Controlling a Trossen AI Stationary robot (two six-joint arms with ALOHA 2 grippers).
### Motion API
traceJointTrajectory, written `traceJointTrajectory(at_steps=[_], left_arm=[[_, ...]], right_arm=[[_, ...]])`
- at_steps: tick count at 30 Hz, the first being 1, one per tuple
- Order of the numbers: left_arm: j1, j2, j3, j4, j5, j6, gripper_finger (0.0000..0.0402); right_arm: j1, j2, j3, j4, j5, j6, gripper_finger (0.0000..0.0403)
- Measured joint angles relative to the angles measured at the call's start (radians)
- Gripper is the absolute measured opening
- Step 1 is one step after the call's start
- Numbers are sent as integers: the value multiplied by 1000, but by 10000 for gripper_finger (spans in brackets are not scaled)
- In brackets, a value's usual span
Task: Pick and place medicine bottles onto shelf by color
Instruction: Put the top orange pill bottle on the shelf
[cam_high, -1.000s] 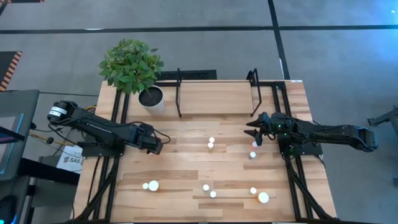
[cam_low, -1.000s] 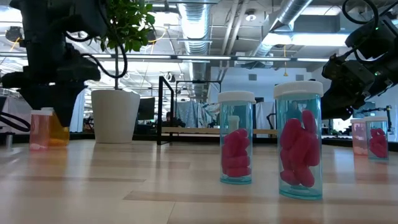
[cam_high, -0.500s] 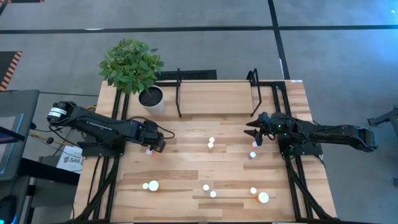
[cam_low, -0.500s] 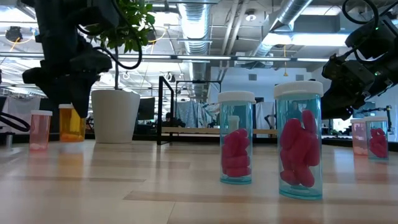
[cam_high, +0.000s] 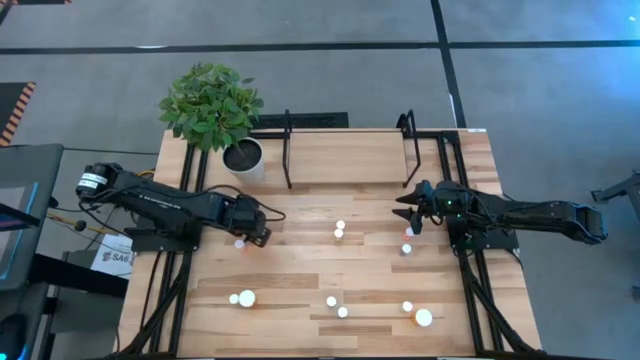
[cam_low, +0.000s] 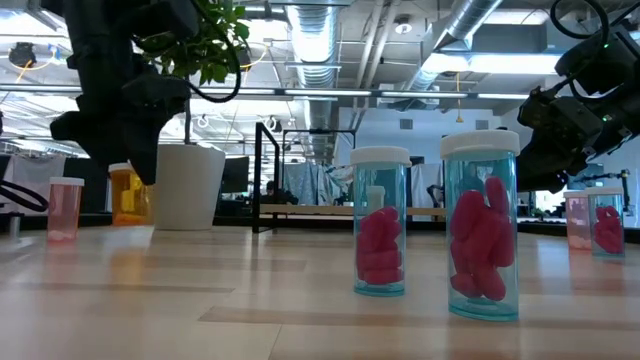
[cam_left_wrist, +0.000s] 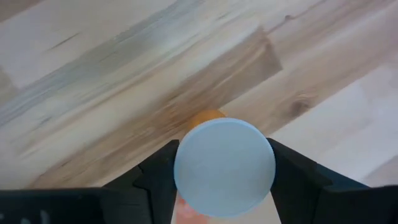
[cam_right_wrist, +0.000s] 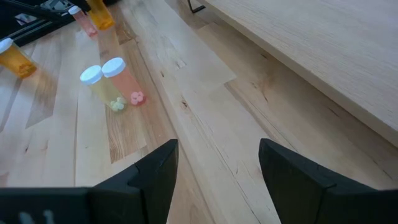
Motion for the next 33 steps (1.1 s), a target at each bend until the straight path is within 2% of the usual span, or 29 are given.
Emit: traceJointTrajectory(at_steps=[6, 17, 33], left_arm=[[26, 0, 4, 60, 47, 62, 191], [73, 12, 115, 60, 41, 190, 191], [111, 322, 479, -50, 47, 544, 192]], right_arm=[[0, 0, 0, 0, 0, 0, 249], [0, 0, 0, 0, 0, 0, 249], [0, 0, 0, 0, 0, 0, 249]])
